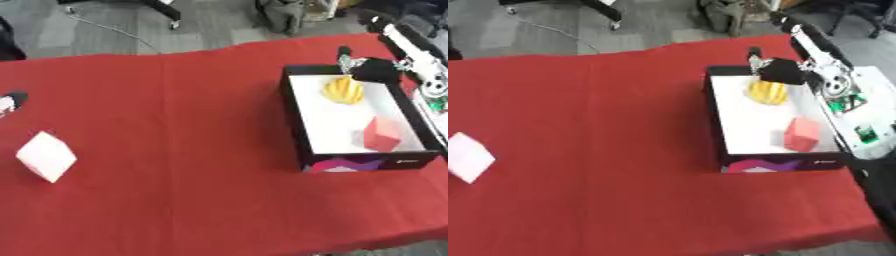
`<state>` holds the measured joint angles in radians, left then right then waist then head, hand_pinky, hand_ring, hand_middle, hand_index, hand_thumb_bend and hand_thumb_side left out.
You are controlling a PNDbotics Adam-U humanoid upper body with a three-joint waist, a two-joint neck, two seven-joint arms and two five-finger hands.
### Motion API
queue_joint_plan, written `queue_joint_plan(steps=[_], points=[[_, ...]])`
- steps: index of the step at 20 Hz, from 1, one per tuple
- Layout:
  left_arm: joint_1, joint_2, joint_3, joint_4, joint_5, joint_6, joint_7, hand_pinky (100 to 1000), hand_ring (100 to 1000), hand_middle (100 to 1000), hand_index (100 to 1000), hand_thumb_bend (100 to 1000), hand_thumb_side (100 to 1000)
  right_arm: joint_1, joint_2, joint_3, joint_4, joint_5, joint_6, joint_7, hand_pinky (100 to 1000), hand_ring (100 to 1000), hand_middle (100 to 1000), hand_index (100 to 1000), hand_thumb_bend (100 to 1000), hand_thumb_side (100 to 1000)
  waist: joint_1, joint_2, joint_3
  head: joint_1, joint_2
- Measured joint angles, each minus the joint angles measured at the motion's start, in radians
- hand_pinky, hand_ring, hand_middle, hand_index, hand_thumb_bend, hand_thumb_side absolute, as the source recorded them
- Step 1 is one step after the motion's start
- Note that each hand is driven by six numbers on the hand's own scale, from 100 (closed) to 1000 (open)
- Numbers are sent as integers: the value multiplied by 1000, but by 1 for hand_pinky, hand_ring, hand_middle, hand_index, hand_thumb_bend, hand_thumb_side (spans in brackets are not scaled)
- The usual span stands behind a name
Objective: Pick up the objects with one hand, pass them to the other hand, and then place them into the box on the other side of the table.
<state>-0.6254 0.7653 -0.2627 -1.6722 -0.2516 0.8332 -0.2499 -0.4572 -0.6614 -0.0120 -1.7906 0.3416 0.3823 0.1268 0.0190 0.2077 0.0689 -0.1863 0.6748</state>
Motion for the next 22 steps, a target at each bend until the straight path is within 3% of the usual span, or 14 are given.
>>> queue_joint_plan(steps=[2, 4, 13, 22], points=[[-23, 14, -33, 50, 17, 35, -72, 896, 839, 770, 900, 682, 459, 0, 0, 3, -9, -4, 0, 0, 1000, 1000, 944, 1000, 100, 328, 4, -3, 0, 6, 0], [-45, 26, -67, 104, 14, 33, -126, 905, 848, 775, 890, 721, 451, 0, 0, 7, -12, -4, 0, 1, 1000, 1000, 942, 1000, 100, 328, 6, -4, 0, 10, 0], [-146, 11, -187, 360, -153, -100, -259, 928, 877, 800, 877, 790, 438, 1, 0, 15, -13, -4, 1, 9, 1000, 1000, 934, 1000, 100, 322, 10, -4, 0, 25, 0], [-198, -56, -201, 499, -259, -207, -366, 922, 872, 795, 874, 791, 451, 1, 1, 20, -12, -4, 1, 10, 1000, 1000, 930, 1000, 100, 317, 8, -4, 0, 36, 0]])
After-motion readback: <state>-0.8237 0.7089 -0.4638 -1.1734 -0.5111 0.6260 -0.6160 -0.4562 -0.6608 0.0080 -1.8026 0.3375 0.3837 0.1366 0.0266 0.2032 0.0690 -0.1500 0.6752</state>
